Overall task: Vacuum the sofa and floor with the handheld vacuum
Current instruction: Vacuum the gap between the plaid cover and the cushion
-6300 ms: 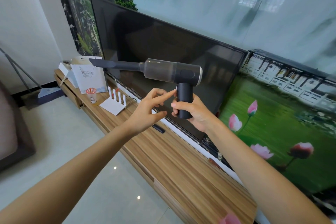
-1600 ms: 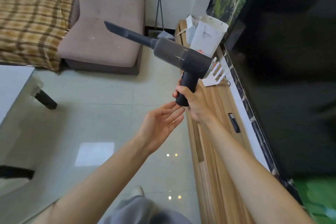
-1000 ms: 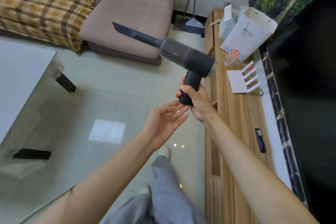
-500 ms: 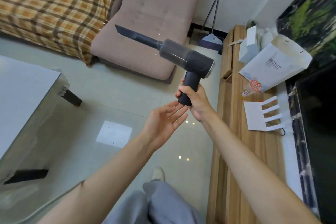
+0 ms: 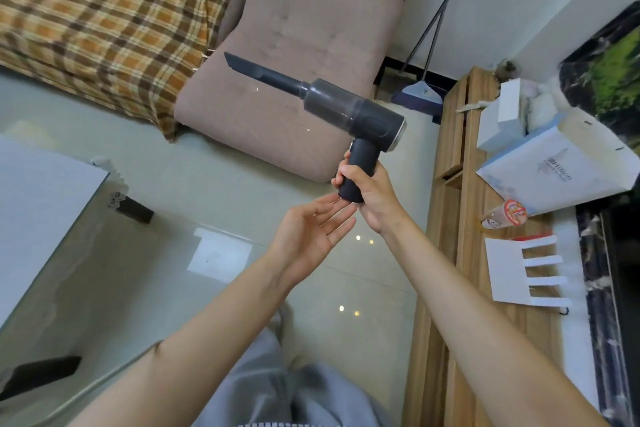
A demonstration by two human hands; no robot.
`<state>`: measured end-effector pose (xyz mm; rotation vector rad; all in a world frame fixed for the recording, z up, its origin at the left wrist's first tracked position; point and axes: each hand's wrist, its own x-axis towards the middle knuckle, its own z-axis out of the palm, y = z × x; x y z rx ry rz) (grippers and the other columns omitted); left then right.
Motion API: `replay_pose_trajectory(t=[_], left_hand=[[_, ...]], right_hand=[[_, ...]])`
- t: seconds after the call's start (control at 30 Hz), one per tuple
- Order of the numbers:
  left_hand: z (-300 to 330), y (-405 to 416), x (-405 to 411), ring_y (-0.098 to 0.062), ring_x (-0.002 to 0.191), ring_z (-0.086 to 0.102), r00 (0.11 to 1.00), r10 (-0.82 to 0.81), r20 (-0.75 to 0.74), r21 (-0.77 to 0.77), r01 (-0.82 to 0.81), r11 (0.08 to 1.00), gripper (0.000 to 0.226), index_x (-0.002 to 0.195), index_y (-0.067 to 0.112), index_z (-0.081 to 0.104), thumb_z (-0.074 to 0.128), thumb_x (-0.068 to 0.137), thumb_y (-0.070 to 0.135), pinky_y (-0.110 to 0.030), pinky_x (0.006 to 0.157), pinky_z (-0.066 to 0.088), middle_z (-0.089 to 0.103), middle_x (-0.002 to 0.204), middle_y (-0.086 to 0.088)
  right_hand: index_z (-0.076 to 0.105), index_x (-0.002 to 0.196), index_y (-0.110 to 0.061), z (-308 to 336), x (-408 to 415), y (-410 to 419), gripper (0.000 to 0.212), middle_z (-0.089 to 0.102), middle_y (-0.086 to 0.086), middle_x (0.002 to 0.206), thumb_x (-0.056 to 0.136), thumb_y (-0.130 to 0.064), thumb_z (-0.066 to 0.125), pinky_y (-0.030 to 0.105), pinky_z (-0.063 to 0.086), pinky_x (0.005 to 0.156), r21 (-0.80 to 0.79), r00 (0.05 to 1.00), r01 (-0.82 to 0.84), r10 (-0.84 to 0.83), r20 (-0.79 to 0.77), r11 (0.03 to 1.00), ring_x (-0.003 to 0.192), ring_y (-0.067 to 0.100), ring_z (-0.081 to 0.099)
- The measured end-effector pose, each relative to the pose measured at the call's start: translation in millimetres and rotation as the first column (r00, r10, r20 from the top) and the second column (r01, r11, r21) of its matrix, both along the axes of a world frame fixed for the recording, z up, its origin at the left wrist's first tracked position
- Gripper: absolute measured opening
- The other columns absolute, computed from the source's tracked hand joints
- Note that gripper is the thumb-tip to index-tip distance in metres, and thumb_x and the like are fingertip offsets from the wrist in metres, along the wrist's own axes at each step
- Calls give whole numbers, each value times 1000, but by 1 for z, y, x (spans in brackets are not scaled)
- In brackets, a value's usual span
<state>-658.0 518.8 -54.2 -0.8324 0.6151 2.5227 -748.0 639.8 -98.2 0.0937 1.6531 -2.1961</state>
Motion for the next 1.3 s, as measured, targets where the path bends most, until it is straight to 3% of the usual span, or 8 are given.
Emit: replay_pose_trajectory(t=[0.43, 0.83, 1.13, 1.3], left_hand=[[1, -125, -162, -31, 119, 58, 998, 66, 5, -40, -66, 997, 32, 120, -4, 53, 38, 92, -2, -41, 108, 41, 58, 129, -23], [-11, -181, -280, -31, 120, 57, 977, 206, 46, -50, -204, 978, 33, 119, -3, 54, 37, 90, -3, -41, 105, 42, 58, 129, -23], [-2, -216, -364, -30, 121, 57, 958, 282, 45, -78, -278, 957, 35, 120, -3, 54, 39, 88, -4, -40, 104, 43, 60, 127, -22], [-2, -234, -391, -29, 121, 57, 949, 310, 56, -95, -304, 948, 38, 124, -5, 53, 41, 88, -4, -40, 105, 43, 61, 126, -21]], right_hand=[[52, 94, -11, -8, -173, -134, 20, 56, 0, 68, 79, -4, 62, 34, 49, 75, -22, 997, -72, 72, -3, 997, 61, 14, 53], [54, 95, -13, -29, -303, -205, 23, 57, -1, 71, 75, -10, 67, 38, 47, 79, -34, 975, -219, 220, 9, 975, 63, 14, 55], [51, 99, -9, -24, -396, -248, 36, 55, 2, 73, 71, -17, 72, 34, 49, 75, -76, 952, -304, 305, 9, 950, 65, 15, 55], [52, 95, -11, -27, -423, -269, 25, 55, 3, 74, 78, -12, 69, 39, 48, 79, -94, 943, -332, 333, 4, 939, 67, 16, 54]])
